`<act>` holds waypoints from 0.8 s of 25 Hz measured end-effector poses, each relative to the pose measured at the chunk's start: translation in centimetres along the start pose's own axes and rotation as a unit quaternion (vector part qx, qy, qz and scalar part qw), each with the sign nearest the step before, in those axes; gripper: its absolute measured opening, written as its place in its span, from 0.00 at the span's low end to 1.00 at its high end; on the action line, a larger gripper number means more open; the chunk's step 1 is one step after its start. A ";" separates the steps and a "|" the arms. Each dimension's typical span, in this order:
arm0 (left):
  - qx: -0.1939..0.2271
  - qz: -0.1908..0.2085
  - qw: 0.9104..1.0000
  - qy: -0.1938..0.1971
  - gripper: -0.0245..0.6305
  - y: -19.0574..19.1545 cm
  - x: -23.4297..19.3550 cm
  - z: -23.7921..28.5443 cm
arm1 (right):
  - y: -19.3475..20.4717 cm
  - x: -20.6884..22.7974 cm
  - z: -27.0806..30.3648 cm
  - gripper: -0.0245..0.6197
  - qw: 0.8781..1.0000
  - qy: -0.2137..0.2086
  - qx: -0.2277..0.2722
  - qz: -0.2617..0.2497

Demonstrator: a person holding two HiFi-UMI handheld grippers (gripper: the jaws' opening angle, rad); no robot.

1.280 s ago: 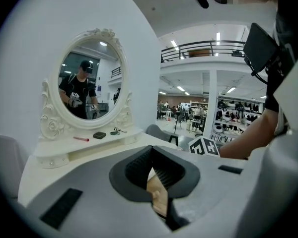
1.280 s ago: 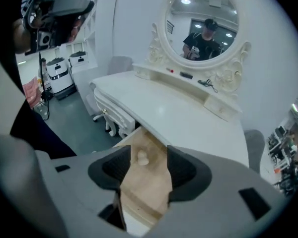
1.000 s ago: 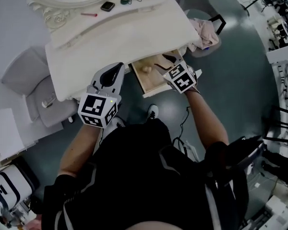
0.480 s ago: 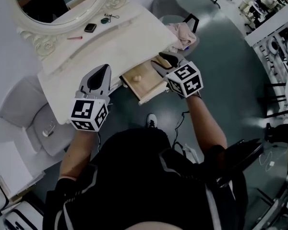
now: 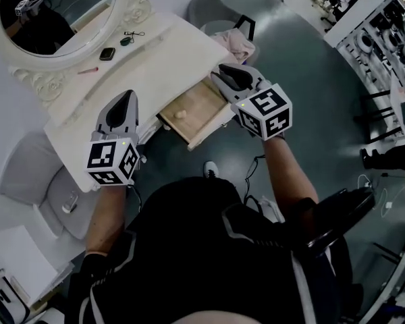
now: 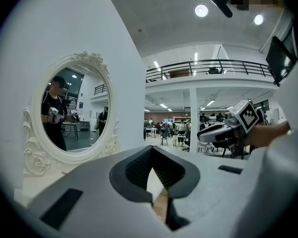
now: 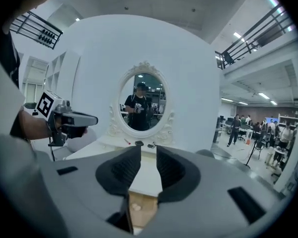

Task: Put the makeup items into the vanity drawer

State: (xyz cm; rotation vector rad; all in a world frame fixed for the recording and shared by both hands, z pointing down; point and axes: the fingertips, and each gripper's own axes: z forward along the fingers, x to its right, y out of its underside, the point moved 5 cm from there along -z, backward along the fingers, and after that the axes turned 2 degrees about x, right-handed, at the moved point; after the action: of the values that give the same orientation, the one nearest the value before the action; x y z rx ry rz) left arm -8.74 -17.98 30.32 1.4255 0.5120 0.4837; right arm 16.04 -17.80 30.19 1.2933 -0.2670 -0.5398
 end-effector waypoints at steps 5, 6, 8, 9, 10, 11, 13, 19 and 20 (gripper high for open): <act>0.009 0.002 1.000 -0.003 0.04 -0.8 0.1 0.1 | -1.5 0.4 -0.9 0.08 0.999 0.011 0.036 0.016; 0.010 0.003 1.000 -0.003 0.04 -0.9 0.2 0.2 | -1.7 0.5 -1.0 0.06 0.999 0.010 0.042 0.023; 0.013 0.008 1.000 -0.005 0.04 -1.3 0.4 0.2 | -2.1 0.7 -1.0 0.05 0.998 0.012 0.048 0.033; 0.014 0.010 1.000 -0.006 0.04 -1.4 0.4 0.2 | -2.2 0.9 -1.0 0.05 0.998 0.015 0.048 0.036; 0.016 0.011 1.000 -0.006 0.04 -1.5 0.5 0.2 | -2.2 1.1 -0.9 0.05 0.998 0.018 0.046 0.037; 0.018 0.010 1.000 -0.007 0.04 -1.6 0.5 0.2 | -2.2 1.3 -0.8 0.05 0.998 0.022 0.044 0.035; 0.021 0.008 1.000 -0.011 0.04 -1.8 0.5 0.2 | -2.3 1.7 -0.8 0.05 0.998 0.031 0.042 0.028; 0.024 0.009 1.000 -0.018 0.04 -2.1 0.8 0.1 | -2.3 2.1 -1.2 0.05 0.998 0.039 0.038 0.016; 0.024 0.009 0.999 -0.019 0.04 -2.1 0.9 0.1 | -2.3 2.1 -1.3 0.05 0.998 0.039 0.040 0.019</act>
State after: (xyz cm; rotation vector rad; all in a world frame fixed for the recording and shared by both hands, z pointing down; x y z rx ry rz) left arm -7.91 -17.74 28.22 1.4835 0.4837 0.4608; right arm 17.96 -18.23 27.40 1.3803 -0.2502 -0.4494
